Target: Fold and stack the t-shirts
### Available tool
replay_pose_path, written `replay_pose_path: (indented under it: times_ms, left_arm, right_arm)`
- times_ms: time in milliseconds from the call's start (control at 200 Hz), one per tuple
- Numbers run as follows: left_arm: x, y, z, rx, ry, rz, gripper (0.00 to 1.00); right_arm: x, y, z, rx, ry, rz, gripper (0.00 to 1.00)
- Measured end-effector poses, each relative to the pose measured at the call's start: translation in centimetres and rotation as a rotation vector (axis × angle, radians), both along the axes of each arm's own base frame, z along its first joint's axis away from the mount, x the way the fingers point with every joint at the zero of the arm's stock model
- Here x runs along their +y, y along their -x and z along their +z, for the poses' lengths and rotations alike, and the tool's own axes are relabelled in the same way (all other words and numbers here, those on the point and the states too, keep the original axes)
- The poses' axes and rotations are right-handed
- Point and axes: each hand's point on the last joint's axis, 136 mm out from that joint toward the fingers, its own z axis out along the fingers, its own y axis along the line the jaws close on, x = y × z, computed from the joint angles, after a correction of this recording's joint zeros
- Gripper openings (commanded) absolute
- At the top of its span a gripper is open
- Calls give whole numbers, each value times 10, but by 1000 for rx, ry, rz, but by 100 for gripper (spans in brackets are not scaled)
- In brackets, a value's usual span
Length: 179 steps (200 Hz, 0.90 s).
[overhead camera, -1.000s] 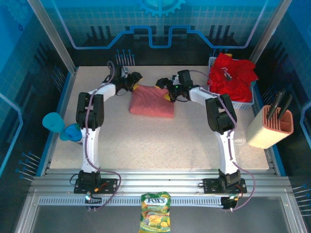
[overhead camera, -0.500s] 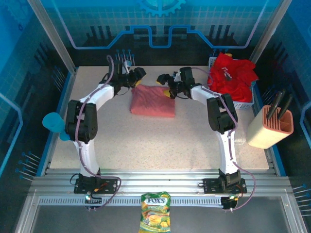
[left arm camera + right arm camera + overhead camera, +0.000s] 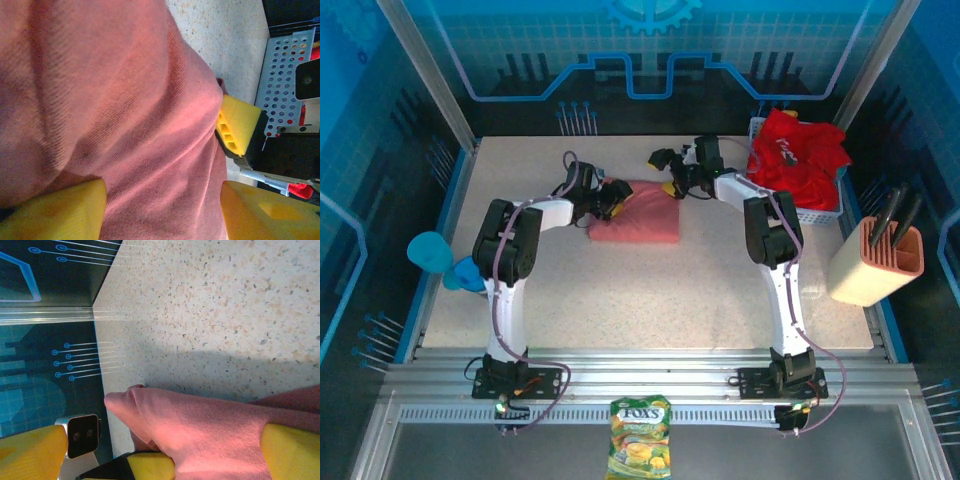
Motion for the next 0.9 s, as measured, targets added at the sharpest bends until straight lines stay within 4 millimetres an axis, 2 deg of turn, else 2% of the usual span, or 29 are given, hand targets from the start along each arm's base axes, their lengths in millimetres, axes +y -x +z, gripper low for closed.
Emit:
replay_pose_path:
  times_ms: [170, 245, 310, 370, 480, 540, 590, 645, 725, 815, 895]
  left_arm:
    - [1, 4, 6, 7, -35, -26, 66]
    - [3, 5, 20, 6, -67, -49, 69]
    - [5, 1, 44, -22, -98, -79, 72]
    - [7, -4, 73, -79, -125, -107, 74]
    - [15, -8, 125, -181, -176, -148, 75]
    - [23, -9, 144, -217, -208, -162, 75]
    - [33, -11, 151, -229, -237, -168, 75]
    - [46, -11, 150, -219, -268, -172, 75]
    - [65, -12, 138, -184, -321, -181, 75]
    - [82, -14, 114, -131, -364, -197, 75]
    - [91, -13, 84, -67, -388, -222, 74]
  right_arm:
    - [-1, 0, 1, -2, 9, 7, 100]
    - [0, 0, 6, -11, 6, 17, 100]
    - [0, 2, 14, -22, -2, 32, 100]
    - [0, 4, 30, -48, -18, 51, 100]
    - [-1, 9, 71, -115, -53, 88, 100]
    - [-2, 13, 95, -161, -66, 105, 100]
    - [-5, 20, 111, -195, -68, 117, 100]
    - [-9, 31, 123, -214, -60, 125, 100]
    - [-16, 46, 134, -232, -35, 135, 100]
    - [-29, 63, 135, -230, 30, 138, 100]
    - [-41, 77, 131, -221, 110, 135, 100]
